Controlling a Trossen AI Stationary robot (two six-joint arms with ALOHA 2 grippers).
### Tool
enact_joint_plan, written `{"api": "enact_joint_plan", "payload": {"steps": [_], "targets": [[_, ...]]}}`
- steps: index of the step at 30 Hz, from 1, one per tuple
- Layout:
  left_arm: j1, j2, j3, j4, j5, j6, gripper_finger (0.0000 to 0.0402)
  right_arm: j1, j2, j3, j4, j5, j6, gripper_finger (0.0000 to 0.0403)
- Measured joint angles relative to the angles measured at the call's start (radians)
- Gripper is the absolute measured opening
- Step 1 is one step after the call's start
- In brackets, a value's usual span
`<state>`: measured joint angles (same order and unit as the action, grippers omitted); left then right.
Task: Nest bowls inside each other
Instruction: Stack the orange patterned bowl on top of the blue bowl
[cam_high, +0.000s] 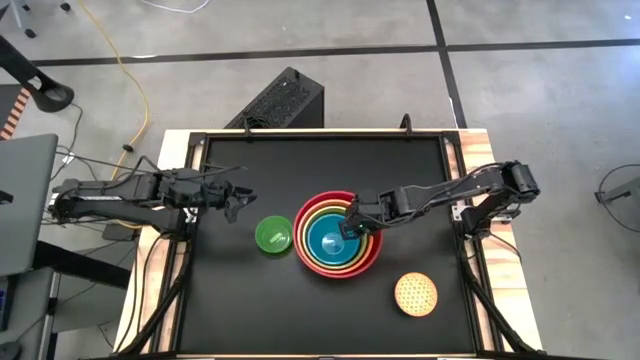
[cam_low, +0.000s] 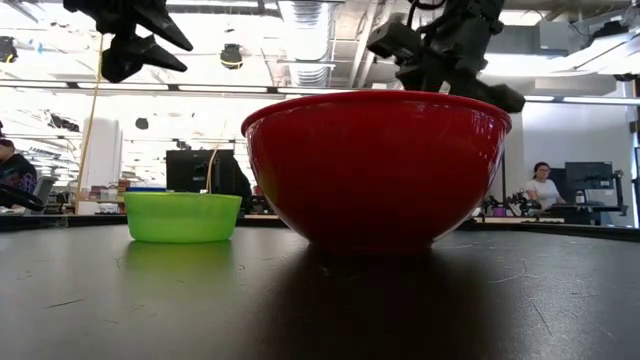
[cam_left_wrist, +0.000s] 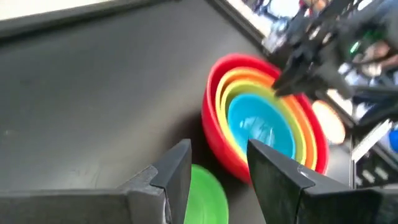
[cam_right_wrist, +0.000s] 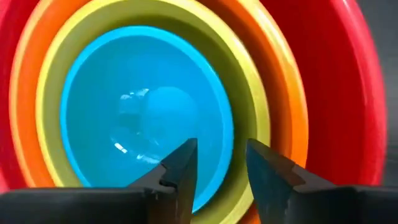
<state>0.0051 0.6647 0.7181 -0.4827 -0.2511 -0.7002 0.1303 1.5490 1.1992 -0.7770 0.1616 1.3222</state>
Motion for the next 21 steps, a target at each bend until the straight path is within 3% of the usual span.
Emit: {"api": "enact_joint_plan", "payload": {"steps": [7, 13, 21], "targets": [[0.0, 0.065, 0.0, -0.122, 0.059, -0.002, 0.0144, 0.036, 0.0, 0.097, -0.013, -0.012, -0.048, 0.0144], [0.0, 0.138, 0.0, -0.128, 0.094, 0.0, 0.0144, 0.162, 0.0, 0.206, -0.202, -0.032, -0.025, 0.0141], [0.0, 0.191, 0.0, -0.101, 0.116, 0.026, 0.0144, 0.391, 0.006, 0.233, -0.518, -0.111, 0.282, 0.0147]]}}
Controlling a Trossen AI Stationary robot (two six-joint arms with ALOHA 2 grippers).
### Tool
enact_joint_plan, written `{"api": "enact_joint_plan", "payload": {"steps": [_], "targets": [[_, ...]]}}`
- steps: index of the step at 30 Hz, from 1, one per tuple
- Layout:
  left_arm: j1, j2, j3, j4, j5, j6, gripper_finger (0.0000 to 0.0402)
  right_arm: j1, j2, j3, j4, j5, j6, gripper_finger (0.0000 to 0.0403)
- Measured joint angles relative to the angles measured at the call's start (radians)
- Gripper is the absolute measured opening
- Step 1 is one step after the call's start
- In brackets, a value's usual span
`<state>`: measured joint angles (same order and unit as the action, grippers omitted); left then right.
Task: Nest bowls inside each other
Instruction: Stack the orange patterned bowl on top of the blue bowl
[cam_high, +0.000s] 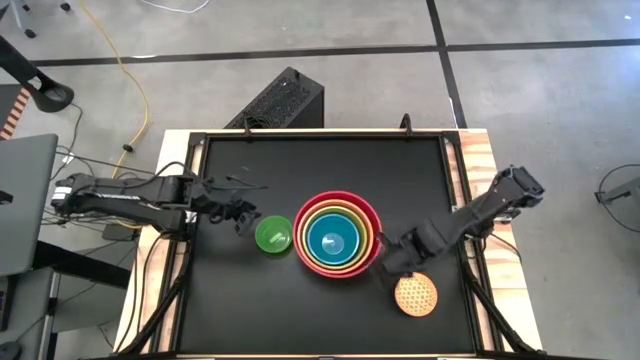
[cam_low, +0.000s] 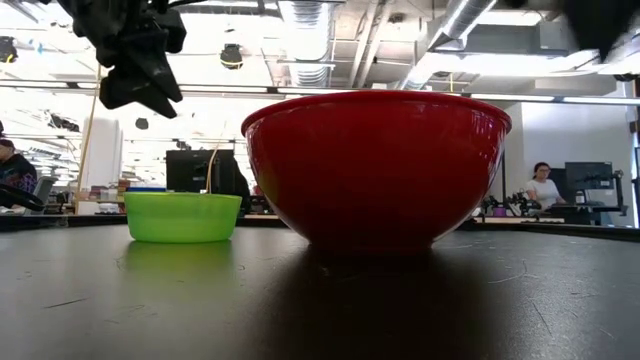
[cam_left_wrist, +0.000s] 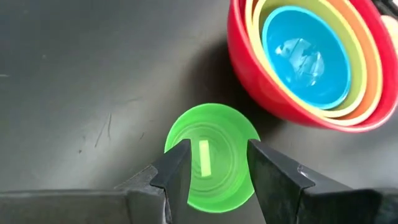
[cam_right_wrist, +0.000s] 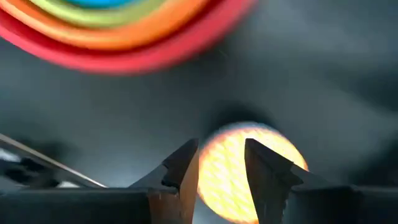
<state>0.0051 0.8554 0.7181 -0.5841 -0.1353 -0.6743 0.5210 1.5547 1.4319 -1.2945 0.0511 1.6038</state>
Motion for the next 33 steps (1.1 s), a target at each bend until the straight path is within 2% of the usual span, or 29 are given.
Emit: {"api": "enact_joint_plan", "payload": {"steps": [7, 15, 19, 22, 29, 33], "targets": [[0.0, 0.008, 0.0, 0.048, -0.001, 0.004, 0.0144, 0.18, -0.018, -0.043, -0.042, -0.064, 0.224, 0.018], [0.0, 0.009, 0.0, 0.071, -0.001, 0.003, 0.0144, 0.273, -0.155, -0.315, 0.147, -0.105, 0.391, 0.0213], [0.0, 0.009, 0.0, 0.071, 0.0, -0.004, 0.0144, 0.277, -0.209, -0.448, 0.302, -0.104, 0.382, 0.0214], [0.0, 0.009, 0.0, 0.07, 0.006, -0.018, 0.0144, 0.279, -0.218, -0.527, 0.347, -0.105, 0.381, 0.0212], [0.0, 0.009, 0.0, 0.07, 0.015, -0.046, 0.0144, 0.281, -0.207, -0.623, 0.394, -0.102, 0.344, 0.0208], [0.0, 0.009, 0.0, 0.07, 0.02, -0.048, 0.0144, 0.281, -0.207, -0.673, 0.5, -0.089, 0.324, 0.0207]]}}
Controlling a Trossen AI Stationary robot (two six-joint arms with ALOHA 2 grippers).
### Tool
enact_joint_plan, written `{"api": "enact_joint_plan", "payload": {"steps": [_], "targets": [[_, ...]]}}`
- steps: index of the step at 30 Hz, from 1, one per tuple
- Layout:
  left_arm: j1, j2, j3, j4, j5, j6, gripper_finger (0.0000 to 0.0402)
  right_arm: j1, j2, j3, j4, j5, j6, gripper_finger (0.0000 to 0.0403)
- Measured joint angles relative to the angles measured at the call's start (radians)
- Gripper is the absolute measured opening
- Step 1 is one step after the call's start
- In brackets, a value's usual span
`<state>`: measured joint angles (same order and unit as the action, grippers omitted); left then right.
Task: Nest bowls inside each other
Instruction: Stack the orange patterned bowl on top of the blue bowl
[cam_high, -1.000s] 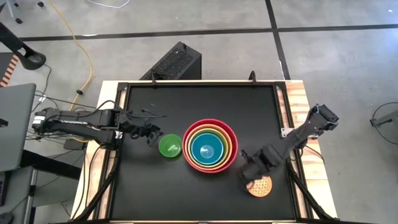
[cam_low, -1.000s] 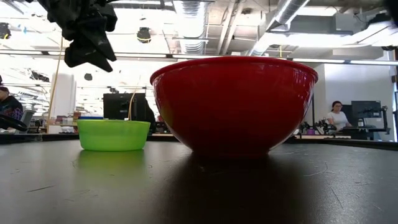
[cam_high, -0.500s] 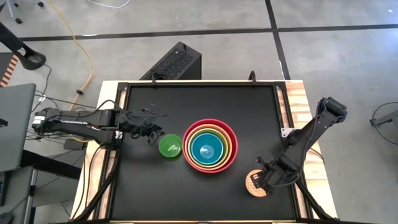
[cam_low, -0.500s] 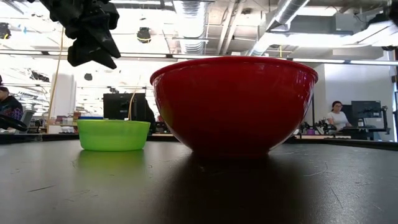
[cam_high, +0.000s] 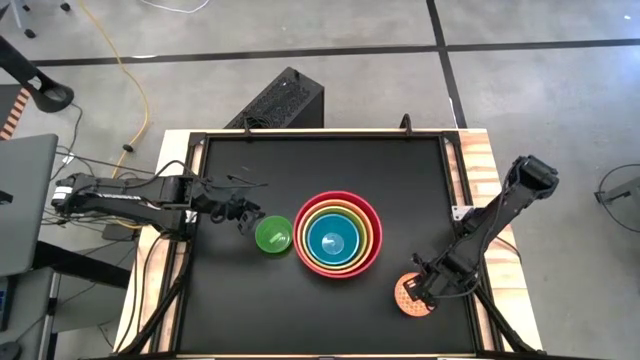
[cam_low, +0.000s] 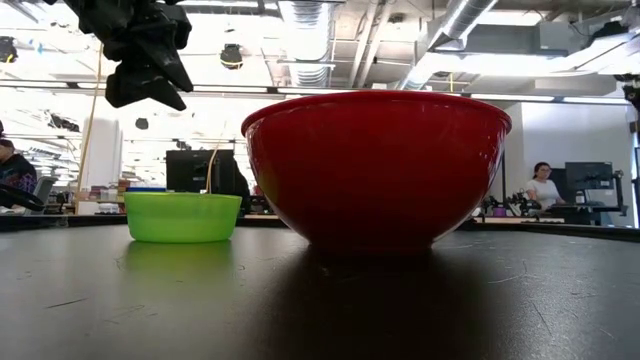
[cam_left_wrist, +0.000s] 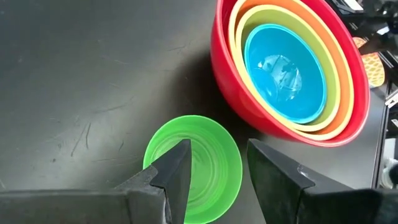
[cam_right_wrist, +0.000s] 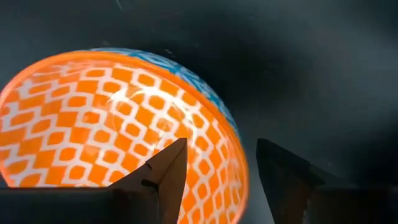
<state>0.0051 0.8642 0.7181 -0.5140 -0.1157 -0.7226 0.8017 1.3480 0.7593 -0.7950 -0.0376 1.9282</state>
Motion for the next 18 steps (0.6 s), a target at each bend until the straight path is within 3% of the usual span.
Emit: {"api": "enact_joint_plan", "payload": {"steps": [6, 14, 18], "targets": [[0.0, 0.0, 0.0, 0.0, 0.0, -0.007, 0.0144, 0.001, 0.001, -0.025, 0.034, 0.04, -0.006, 0.0171], [0.0, 0.0, 0.0, 0.0, 0.0, -0.007, 0.0144, 0.001, 0.0, -0.024, 0.04, 0.042, -0.014, 0.0021], [0.0, 0.0, 0.0, 0.0, 0.002, -0.007, 0.0144, 0.0, -0.021, -0.024, 0.033, 0.04, -0.018, 0.0016]]}}
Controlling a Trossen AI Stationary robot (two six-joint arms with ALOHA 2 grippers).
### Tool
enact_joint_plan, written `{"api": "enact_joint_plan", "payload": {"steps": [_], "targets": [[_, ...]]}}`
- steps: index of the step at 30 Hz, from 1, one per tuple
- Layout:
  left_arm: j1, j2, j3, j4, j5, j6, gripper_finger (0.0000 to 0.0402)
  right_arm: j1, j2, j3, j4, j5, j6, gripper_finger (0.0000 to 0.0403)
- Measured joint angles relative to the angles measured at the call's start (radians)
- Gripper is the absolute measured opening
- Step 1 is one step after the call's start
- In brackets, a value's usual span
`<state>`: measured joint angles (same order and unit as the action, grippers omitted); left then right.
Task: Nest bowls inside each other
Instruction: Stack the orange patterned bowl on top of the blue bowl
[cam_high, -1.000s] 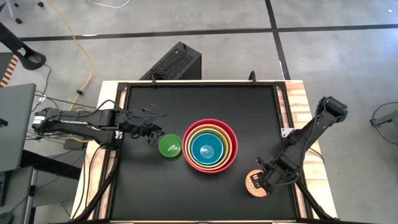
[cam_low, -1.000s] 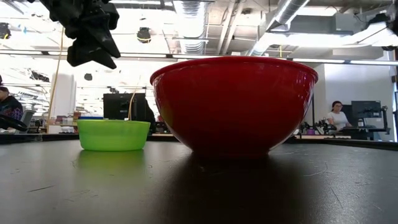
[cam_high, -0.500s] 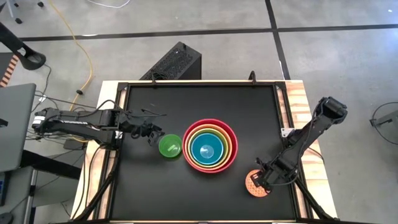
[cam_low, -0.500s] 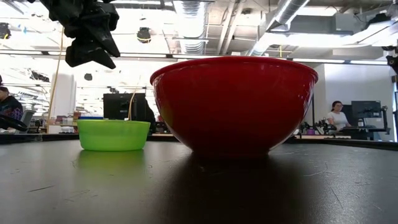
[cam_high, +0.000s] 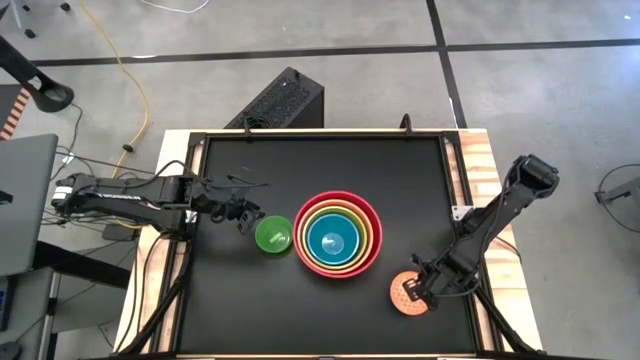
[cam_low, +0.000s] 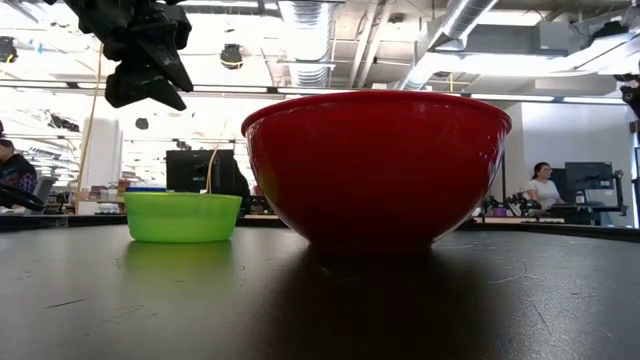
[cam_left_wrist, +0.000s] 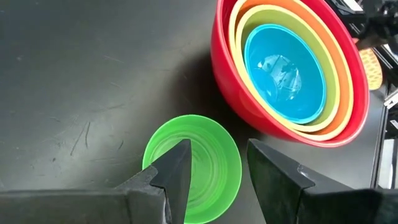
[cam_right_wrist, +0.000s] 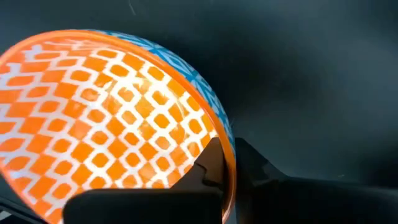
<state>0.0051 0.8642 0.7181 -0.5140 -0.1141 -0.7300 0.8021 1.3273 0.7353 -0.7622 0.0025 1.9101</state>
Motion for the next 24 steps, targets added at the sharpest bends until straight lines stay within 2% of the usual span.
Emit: {"api": "enact_joint_plan", "payload": {"steps": [6, 13, 18, 24], "targets": [[0.0, 0.0, 0.0, 0.0, 0.014, 0.005, 0.0144, -0.008, -0.087, 0.075, -0.061, -0.001, 0.0, 0.0006], [0.0, 0.0, 0.0, 0.0, 0.014, 0.017, 0.0144, -0.066, -0.13, 0.292, -0.164, 0.023, -0.078, 0.0005], [0.0, 0.0, 0.0, 0.0, 0.012, 0.031, 0.0144, -0.192, -0.042, 0.503, -0.242, 0.138, -0.245, 0.0004], [0.0, 0.0, 0.0, 0.002, 0.004, 0.054, 0.0144, -0.419, 0.177, 0.734, -0.279, 0.157, -0.524, 0.0004]]}}
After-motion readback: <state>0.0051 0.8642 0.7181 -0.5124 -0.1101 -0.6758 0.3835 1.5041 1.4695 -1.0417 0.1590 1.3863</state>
